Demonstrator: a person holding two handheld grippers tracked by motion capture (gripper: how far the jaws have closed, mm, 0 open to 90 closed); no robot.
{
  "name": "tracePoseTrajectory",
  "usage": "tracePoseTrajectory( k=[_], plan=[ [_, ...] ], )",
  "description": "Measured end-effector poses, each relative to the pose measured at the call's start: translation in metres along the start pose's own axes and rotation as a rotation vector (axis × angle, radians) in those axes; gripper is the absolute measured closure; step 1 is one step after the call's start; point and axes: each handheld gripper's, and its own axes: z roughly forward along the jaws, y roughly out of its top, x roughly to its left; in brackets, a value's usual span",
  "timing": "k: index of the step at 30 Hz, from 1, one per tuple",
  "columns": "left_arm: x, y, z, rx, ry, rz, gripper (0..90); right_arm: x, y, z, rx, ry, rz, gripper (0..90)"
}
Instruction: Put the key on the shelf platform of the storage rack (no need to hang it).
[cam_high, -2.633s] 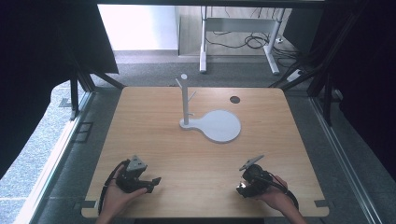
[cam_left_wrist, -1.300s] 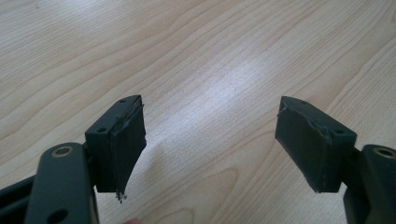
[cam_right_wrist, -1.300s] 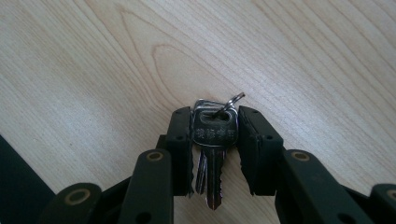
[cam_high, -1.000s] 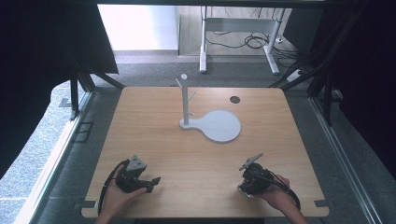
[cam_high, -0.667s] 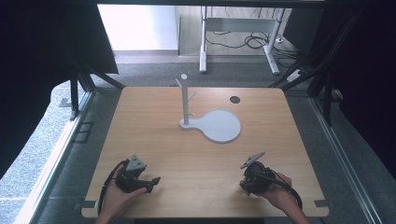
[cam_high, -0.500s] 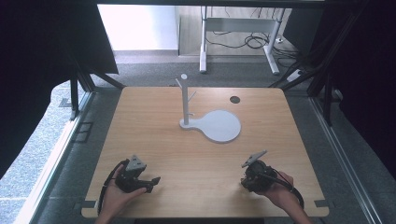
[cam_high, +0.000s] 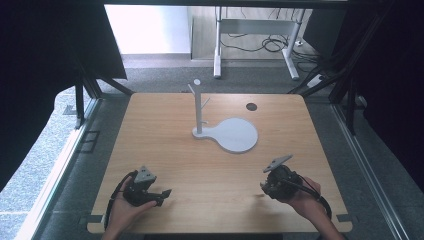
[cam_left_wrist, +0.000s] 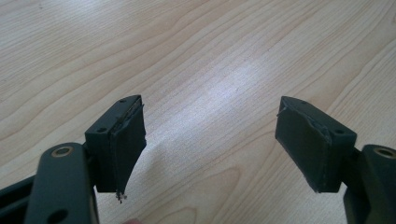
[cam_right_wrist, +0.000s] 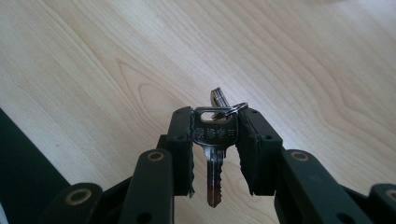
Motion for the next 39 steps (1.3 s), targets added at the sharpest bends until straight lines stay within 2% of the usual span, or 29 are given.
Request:
tracePoseTrajectory(
  k=[9,39],
  plan=[
    [0.000,0.000,0.000,0.000,0.000,0.002,24.6,-0.005,0.006,-0.010,-0.014,-0.013,0.000,67.5],
    [0.002,0.000,0.000,0.009,0.000,0.010,24.5,-0.024,0.032,-0.013,-0.036,-0.004,0.008,67.5]
  ],
)
